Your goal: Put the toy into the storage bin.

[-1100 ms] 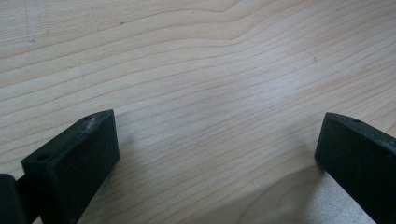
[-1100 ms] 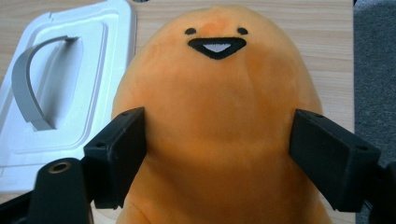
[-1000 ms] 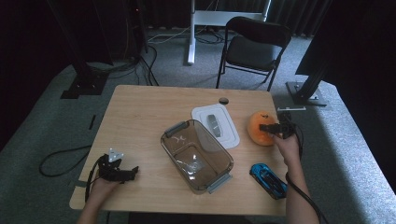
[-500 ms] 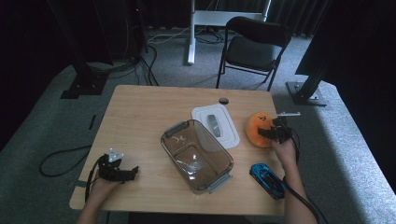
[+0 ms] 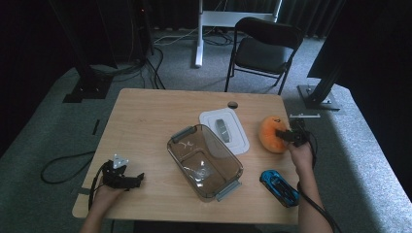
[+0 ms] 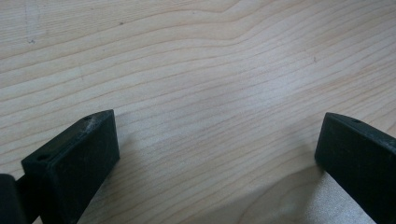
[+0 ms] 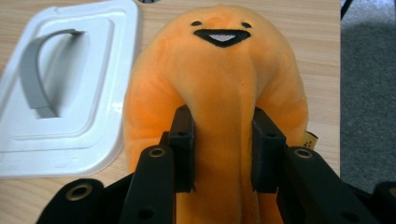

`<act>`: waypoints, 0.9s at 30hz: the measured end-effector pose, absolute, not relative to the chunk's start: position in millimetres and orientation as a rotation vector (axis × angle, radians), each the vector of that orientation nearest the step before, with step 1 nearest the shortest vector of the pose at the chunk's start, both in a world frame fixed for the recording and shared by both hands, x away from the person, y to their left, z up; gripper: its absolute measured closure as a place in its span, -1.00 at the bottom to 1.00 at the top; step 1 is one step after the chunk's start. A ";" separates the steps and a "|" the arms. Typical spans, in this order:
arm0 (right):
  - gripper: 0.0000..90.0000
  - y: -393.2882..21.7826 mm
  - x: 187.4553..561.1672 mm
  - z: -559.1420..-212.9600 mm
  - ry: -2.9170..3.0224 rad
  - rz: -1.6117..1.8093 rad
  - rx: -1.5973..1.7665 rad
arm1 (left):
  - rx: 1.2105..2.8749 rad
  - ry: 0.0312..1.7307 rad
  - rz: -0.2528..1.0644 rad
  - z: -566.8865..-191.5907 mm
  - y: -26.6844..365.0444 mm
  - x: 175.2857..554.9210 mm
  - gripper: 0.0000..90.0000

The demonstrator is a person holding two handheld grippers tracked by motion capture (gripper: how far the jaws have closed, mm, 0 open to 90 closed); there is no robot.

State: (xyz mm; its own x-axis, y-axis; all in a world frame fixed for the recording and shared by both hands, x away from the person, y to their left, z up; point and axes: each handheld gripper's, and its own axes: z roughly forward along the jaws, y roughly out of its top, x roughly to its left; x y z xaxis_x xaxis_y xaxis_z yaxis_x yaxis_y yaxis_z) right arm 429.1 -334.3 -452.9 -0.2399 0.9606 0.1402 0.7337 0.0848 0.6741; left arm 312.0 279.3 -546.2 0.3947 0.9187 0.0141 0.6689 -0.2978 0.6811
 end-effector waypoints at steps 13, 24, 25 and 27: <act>0.49 -322.3 414.8 -424.1 2.066 1.001 1.577 | 2.064 1.352 0.549 -546.2 279.3 312.0 -1.00; 0.49 -309.0 402.0 -395.2 2.083 1.066 1.478 | 2.065 1.352 0.549 -546.2 279.3 312.0 -1.00; 0.49 -307.6 400.8 -392.8 2.087 1.074 1.466 | 2.064 1.352 0.549 -546.2 279.3 312.0 -1.00; 0.49 -303.8 398.4 -387.8 2.094 1.084 1.444 | 2.064 1.353 0.549 -546.2 279.2 312.0 -1.00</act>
State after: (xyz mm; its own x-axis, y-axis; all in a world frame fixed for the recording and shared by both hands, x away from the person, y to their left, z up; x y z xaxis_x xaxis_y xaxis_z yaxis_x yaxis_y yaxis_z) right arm 398.4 -303.8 -387.8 -0.4035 0.9075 0.1168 0.6190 0.1768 0.7652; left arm 312.0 279.2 -546.2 0.3935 0.9192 0.0142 0.6692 -0.2971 0.6811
